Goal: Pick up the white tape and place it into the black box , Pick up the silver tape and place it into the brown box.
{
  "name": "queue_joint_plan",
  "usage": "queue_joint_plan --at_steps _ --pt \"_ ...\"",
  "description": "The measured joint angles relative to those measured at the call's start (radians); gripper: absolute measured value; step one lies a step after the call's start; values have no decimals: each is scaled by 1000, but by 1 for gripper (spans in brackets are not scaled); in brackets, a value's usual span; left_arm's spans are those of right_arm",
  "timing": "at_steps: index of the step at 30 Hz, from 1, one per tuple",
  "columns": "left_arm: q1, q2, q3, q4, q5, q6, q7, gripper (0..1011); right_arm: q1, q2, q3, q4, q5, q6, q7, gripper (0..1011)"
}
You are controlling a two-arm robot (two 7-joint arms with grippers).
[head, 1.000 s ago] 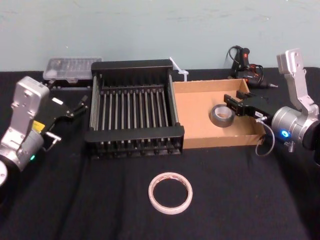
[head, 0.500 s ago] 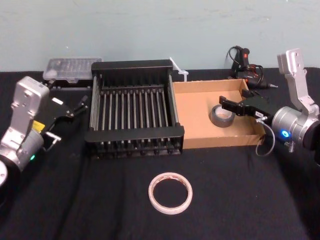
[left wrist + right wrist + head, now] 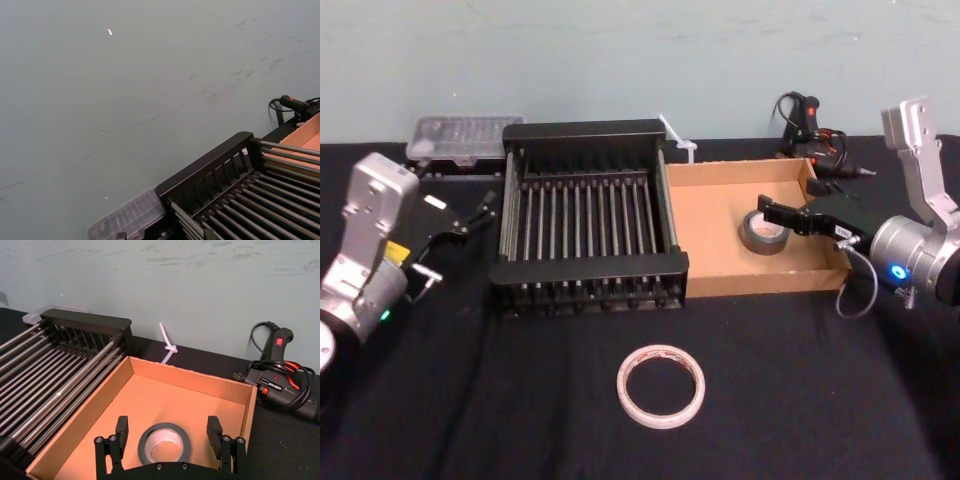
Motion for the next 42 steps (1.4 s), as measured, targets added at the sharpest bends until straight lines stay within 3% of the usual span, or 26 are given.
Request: queue_joint_plan --at_steps 7,15,28,42 --pt "0 0 0 0 0 0 0 1001 -24 15 4 -45 18 31 5 1002" --pt "0 0 0 0 0 0 0 1001 -78 66 8 -147 43 74 6 1002" --pt "0 0 0 0 0 0 0 1001 -178 151 16 -285 84 73 22 1002" --pt "0 0 0 0 0 0 0 1001 -246 216 10 -364 124 66 26 1002"
